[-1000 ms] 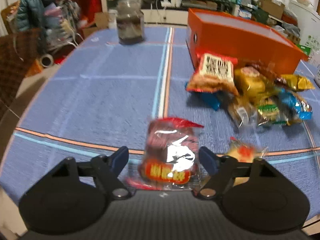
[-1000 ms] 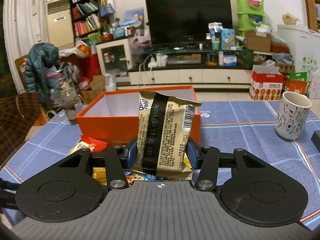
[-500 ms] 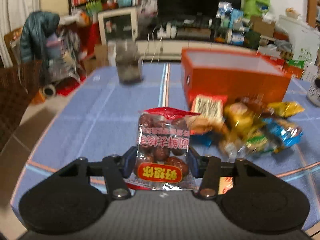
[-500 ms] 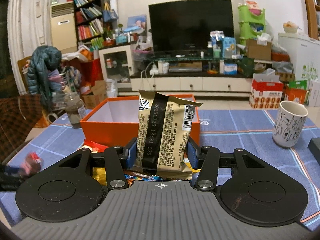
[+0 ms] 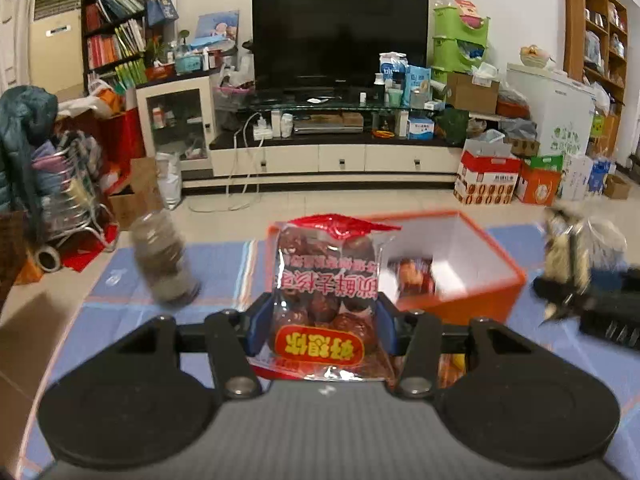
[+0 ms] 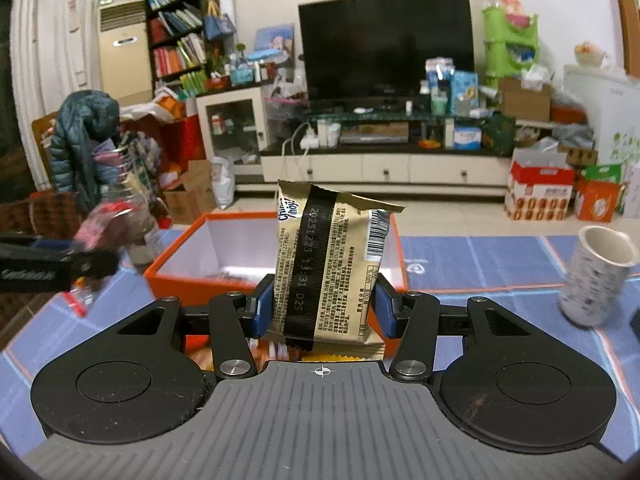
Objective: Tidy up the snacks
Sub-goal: 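Carry the wafer bar and jujube bag over the orange box with both tools, then open both tools to drop the snacks into the orange box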
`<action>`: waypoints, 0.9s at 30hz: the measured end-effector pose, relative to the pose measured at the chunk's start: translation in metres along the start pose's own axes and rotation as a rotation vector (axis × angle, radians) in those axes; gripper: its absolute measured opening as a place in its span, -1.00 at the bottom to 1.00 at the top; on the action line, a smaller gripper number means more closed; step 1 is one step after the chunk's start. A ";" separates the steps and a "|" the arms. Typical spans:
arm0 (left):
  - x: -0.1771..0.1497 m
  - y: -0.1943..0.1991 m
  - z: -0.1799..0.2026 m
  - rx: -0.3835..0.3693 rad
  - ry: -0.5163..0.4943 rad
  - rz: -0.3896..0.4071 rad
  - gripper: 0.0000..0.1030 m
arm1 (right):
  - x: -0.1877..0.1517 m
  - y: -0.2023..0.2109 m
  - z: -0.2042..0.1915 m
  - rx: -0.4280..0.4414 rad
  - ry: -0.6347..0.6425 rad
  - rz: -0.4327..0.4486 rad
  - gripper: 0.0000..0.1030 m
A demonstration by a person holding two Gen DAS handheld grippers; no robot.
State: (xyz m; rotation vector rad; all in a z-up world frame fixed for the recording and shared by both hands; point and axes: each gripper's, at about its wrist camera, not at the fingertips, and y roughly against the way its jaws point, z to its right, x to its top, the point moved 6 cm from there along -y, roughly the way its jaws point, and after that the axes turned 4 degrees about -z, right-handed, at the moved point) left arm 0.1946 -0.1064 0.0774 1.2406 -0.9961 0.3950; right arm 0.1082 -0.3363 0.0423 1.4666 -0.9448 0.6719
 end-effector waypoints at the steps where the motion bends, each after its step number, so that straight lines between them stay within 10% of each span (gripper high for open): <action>1: 0.011 -0.014 0.003 0.007 -0.001 -0.009 -0.02 | 0.009 -0.012 0.002 0.010 -0.015 -0.011 -0.28; 6: 0.044 -0.068 0.000 0.056 0.001 -0.066 0.27 | 0.058 -0.070 0.004 0.040 -0.016 -0.067 -0.22; 11: 0.025 -0.027 -0.017 0.035 0.018 0.005 0.78 | 0.070 -0.060 0.022 0.051 -0.067 -0.033 0.17; 20: -0.103 0.047 -0.050 0.048 0.049 -0.029 0.82 | -0.042 0.036 0.059 0.010 -0.076 -0.006 0.40; 27: -0.163 0.045 -0.038 0.007 -0.005 -0.126 0.82 | -0.070 0.037 0.058 -0.002 -0.008 -0.010 0.49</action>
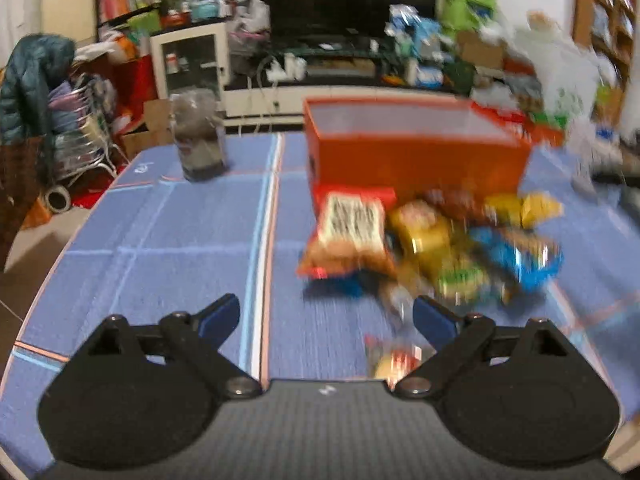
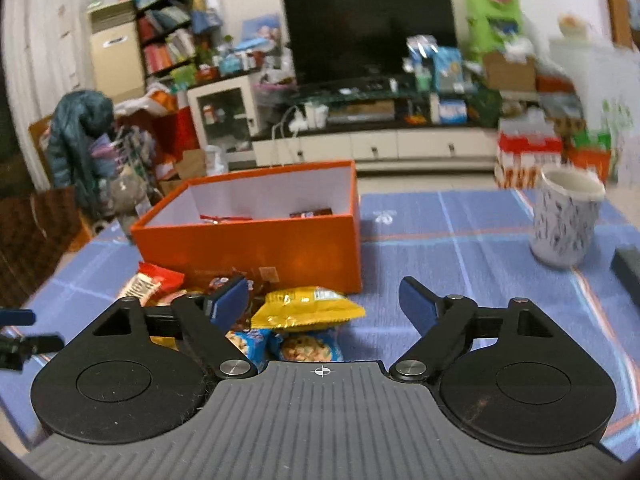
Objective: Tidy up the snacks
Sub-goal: 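Open both tools to drop the snacks into the orange box, then grasp the rice cracker packet with the left tool while the right tool grasps the yellow bag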
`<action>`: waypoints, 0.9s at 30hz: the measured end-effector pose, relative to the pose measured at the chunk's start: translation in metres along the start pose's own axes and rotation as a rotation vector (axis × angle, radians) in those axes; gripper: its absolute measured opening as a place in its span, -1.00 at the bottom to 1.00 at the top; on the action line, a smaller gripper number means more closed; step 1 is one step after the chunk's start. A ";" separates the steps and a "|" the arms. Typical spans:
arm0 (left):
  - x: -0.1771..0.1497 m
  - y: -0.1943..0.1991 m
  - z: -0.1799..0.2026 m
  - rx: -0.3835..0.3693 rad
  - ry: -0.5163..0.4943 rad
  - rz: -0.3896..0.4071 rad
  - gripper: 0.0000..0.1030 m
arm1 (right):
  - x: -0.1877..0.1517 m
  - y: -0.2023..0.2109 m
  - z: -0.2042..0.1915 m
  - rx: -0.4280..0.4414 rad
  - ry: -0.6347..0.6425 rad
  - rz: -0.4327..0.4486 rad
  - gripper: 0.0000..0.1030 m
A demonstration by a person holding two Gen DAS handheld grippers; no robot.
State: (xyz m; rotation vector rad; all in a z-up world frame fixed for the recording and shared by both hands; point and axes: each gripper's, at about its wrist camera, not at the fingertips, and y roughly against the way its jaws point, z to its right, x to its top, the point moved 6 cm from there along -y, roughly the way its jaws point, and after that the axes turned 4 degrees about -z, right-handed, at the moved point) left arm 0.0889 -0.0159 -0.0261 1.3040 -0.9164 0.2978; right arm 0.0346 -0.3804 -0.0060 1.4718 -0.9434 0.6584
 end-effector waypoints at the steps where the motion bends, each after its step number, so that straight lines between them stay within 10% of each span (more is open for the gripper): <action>1: -0.007 -0.003 0.004 -0.008 -0.018 -0.013 0.82 | -0.001 -0.006 0.000 -0.003 0.018 -0.001 0.50; 15: -0.032 -0.018 0.020 -0.078 -0.086 -0.101 0.82 | -0.007 -0.128 -0.022 0.035 -0.029 -0.247 0.79; 20: -0.035 -0.020 0.024 -0.073 -0.106 -0.116 0.82 | -0.013 -0.128 -0.020 0.049 -0.038 -0.298 0.13; 27: -0.038 -0.022 0.031 -0.081 -0.128 -0.128 0.82 | -0.012 -0.104 -0.018 0.039 -0.009 -0.279 -0.03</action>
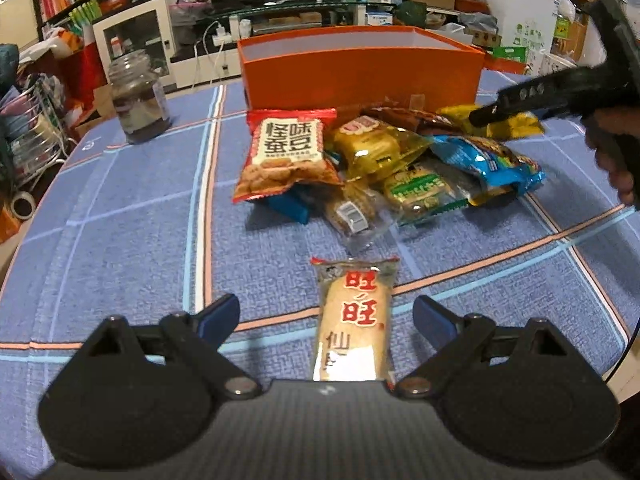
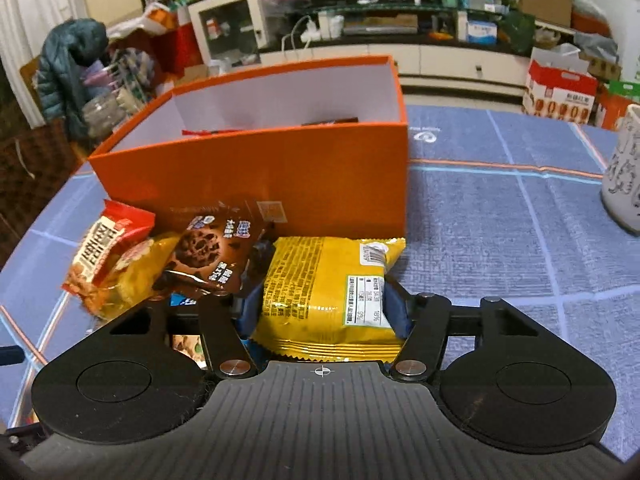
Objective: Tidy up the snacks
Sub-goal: 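Grasp the rice cracker packet with the left tool while the right tool grasps the yellow bag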
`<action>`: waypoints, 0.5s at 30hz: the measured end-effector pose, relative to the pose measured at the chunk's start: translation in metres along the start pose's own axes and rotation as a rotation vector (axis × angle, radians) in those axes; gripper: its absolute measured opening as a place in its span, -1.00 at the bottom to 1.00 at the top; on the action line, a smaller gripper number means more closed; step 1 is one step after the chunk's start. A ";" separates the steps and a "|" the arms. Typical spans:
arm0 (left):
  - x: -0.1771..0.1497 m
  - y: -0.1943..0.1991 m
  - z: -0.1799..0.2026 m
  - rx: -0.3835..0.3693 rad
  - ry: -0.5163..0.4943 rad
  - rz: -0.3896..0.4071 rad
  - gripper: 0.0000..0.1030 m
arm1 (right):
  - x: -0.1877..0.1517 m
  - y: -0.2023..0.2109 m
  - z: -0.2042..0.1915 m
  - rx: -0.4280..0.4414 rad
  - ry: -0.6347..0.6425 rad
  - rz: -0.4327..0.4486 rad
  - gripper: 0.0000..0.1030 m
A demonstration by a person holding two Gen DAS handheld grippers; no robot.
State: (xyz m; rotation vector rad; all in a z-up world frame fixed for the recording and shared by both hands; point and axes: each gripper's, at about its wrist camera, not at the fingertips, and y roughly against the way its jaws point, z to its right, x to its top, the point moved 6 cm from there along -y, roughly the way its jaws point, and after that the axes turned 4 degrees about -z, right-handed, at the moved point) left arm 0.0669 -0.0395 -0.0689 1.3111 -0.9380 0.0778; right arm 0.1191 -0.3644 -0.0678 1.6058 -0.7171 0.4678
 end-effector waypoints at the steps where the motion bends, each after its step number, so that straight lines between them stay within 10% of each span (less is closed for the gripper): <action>1: 0.000 -0.001 0.002 -0.001 -0.007 -0.002 0.82 | 0.000 0.006 0.001 0.005 -0.004 0.010 -0.03; 5: -0.001 -0.006 0.008 -0.007 -0.034 -0.008 0.81 | 0.001 0.021 0.003 0.024 -0.015 0.039 -0.03; 9: -0.004 -0.013 0.007 -0.024 -0.023 -0.042 0.17 | -0.004 0.027 -0.002 0.065 -0.025 0.036 -0.03; 15: -0.006 -0.016 0.006 -0.029 0.007 -0.058 0.04 | -0.007 0.030 -0.011 0.092 -0.016 0.032 -0.03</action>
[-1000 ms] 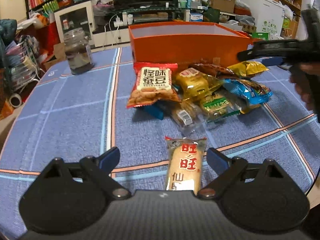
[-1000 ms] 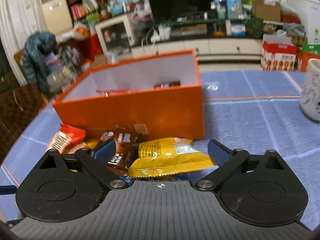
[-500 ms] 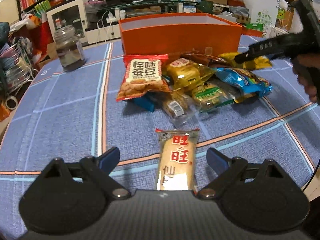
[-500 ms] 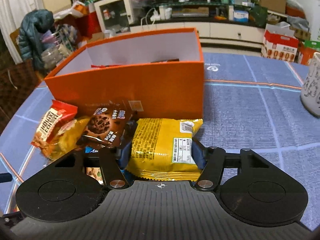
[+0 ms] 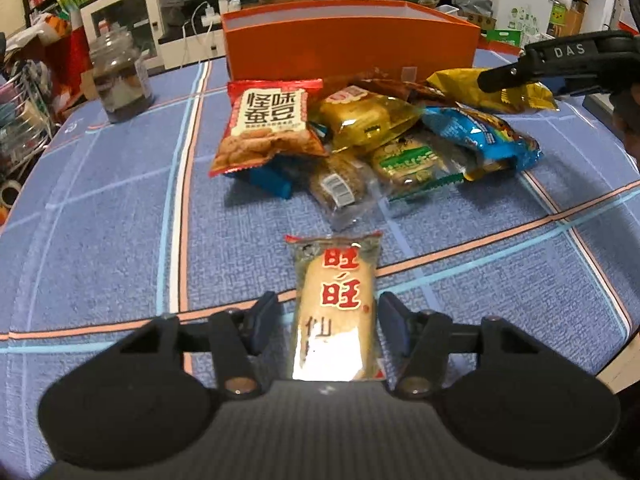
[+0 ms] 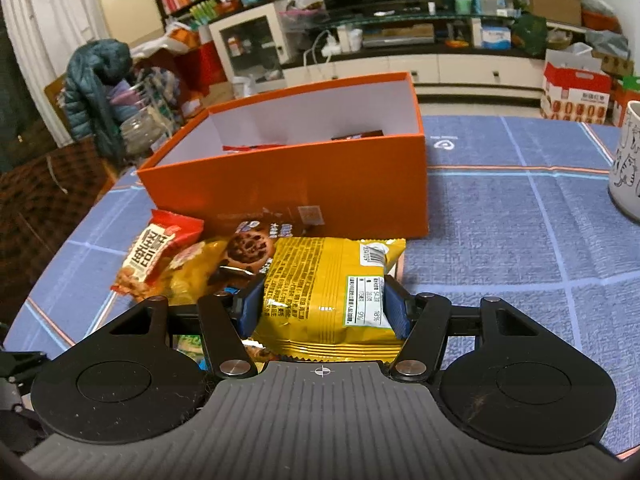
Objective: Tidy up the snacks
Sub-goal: 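Grasp the rice cracker packet with the left tool while the right tool grasps the yellow bag, then carry both packets into the orange box and open both tools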
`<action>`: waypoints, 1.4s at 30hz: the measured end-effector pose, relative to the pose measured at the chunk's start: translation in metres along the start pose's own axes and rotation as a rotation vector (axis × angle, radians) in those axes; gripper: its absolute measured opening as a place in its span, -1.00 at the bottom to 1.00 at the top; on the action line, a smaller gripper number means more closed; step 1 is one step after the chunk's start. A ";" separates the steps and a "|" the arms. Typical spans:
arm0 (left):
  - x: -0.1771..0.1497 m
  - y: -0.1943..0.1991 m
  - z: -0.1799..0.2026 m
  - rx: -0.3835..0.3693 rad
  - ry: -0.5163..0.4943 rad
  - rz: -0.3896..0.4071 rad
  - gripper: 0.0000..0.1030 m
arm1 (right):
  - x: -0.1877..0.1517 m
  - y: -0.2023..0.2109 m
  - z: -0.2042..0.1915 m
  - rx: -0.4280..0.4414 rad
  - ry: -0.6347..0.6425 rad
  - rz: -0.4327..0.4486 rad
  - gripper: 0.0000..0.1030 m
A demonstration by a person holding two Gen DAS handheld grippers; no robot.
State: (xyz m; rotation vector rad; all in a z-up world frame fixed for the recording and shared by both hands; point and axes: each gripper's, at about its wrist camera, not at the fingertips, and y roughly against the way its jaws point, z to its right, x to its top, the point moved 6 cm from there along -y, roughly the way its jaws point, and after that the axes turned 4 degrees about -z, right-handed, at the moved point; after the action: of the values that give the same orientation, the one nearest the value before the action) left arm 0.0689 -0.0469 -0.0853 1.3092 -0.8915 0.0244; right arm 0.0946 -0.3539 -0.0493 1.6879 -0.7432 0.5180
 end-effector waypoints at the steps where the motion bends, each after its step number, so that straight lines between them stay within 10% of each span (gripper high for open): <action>1: 0.001 0.001 0.001 -0.002 0.012 0.003 -0.27 | 0.000 0.001 0.000 -0.001 0.000 0.004 -0.03; 18: 0.020 0.018 -0.021 0.181 0.113 0.053 -0.31 | 0.002 0.024 -0.034 -0.072 0.131 0.107 -0.04; 42: 0.039 0.063 -0.024 0.184 0.138 0.194 -0.31 | 0.008 0.049 -0.028 -0.106 0.132 0.185 -0.04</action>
State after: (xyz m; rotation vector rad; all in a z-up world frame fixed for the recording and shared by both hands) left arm 0.0785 -0.0253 -0.0110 1.3686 -0.9107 0.3512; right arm 0.0663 -0.3351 -0.0031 1.4798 -0.8202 0.7005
